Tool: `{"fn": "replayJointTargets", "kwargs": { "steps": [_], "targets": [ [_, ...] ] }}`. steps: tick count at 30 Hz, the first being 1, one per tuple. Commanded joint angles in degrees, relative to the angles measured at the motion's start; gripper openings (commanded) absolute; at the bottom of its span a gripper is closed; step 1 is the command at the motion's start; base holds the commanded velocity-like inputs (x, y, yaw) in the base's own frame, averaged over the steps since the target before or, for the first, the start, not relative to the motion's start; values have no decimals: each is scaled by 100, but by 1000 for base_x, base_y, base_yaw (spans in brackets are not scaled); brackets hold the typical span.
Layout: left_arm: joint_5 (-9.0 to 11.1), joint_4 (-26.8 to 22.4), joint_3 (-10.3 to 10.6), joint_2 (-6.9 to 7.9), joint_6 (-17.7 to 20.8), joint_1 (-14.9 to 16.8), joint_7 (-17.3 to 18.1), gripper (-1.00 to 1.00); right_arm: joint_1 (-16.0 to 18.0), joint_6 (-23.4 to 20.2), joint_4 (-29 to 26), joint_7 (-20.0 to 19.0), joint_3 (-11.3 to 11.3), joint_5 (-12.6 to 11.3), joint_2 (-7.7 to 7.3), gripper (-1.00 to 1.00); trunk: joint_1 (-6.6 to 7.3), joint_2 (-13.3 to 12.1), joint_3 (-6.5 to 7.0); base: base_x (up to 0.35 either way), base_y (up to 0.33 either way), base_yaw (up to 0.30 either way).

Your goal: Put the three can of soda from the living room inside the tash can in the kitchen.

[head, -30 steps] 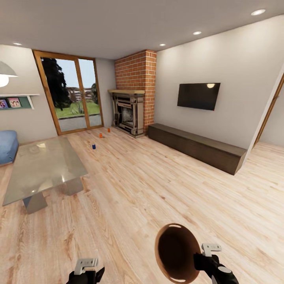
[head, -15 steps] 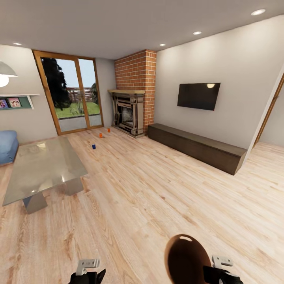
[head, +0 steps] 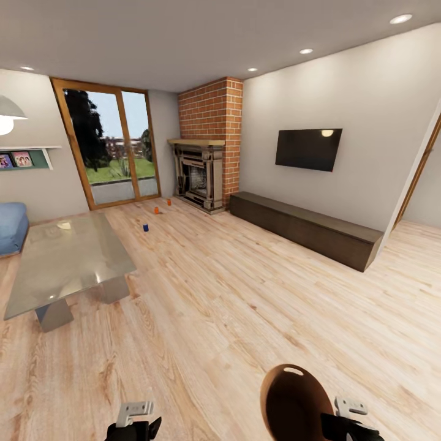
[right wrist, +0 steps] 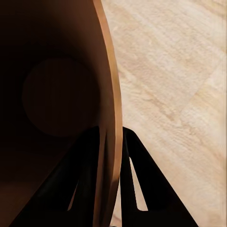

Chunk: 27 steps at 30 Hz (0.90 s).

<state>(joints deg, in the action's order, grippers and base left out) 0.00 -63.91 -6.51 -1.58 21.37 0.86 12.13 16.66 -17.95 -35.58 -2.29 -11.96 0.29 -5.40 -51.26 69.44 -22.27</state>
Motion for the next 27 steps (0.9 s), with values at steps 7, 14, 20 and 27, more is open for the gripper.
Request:
{"fn": "replayJointTargets", "kwargs": {
  "steps": [7,14,20,27],
  "targets": [
    [-3,1,0,0,-1,0,-18,100,4,2,-9,-36,-5,-38,-4,-100,0,0,1,0,-4,0],
    [-8,30,0,2,0,2,-25,100,4,3,-25,-31,-1,-32,1,-100,0,0,1,35,-142,0],
    [-1,122,0,3,-16,2,-24,100,4,-2,-35,-38,5,-26,10,-100,0,0,1,140,-253,-45],
    [0,146,0,8,-27,2,-19,100,4,-1,-40,-31,68,13,41,-100,0,0,0,238,-221,-142]
  ]
}}
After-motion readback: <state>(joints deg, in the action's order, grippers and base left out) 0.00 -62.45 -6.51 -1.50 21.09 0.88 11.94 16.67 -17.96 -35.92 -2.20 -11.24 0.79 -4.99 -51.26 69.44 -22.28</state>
